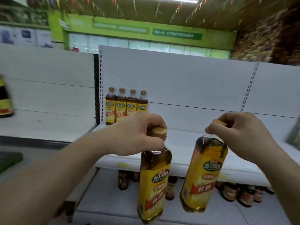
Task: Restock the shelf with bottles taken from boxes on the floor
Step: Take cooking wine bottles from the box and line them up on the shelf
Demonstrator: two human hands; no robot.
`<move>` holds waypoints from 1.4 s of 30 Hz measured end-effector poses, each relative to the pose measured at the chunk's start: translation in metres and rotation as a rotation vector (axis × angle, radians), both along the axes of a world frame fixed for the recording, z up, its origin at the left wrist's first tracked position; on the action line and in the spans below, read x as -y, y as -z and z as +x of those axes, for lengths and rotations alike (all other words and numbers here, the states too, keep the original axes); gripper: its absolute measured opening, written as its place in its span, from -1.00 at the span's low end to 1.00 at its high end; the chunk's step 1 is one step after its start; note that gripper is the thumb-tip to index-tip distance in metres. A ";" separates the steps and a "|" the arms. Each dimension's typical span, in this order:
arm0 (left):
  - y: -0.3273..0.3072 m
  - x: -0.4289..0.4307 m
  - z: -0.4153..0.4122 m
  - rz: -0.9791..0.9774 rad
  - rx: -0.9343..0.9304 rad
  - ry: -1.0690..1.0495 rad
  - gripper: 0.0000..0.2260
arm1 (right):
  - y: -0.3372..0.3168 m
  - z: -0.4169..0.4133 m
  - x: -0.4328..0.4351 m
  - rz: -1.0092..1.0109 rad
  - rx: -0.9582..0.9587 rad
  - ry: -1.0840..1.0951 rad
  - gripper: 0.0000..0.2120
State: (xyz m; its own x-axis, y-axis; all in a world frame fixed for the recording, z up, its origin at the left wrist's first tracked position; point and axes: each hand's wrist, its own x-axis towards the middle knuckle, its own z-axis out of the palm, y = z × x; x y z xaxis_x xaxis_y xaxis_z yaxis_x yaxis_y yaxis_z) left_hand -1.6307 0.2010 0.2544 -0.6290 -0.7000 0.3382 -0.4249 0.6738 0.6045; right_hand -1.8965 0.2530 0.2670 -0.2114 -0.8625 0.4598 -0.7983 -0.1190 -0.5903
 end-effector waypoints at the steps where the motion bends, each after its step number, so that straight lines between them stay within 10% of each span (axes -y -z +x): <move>1: -0.004 0.005 0.007 0.008 -0.007 -0.003 -0.89 | -0.003 0.006 0.009 -0.006 -0.008 -0.017 -0.76; 24: -0.053 0.159 0.096 -0.131 -0.051 -0.185 -0.73 | -0.019 0.090 0.244 -0.057 -0.047 -0.379 -0.74; 42: -0.031 0.314 0.204 -0.030 0.099 0.045 -0.89 | 0.002 0.222 0.335 0.019 -0.064 -0.071 -0.70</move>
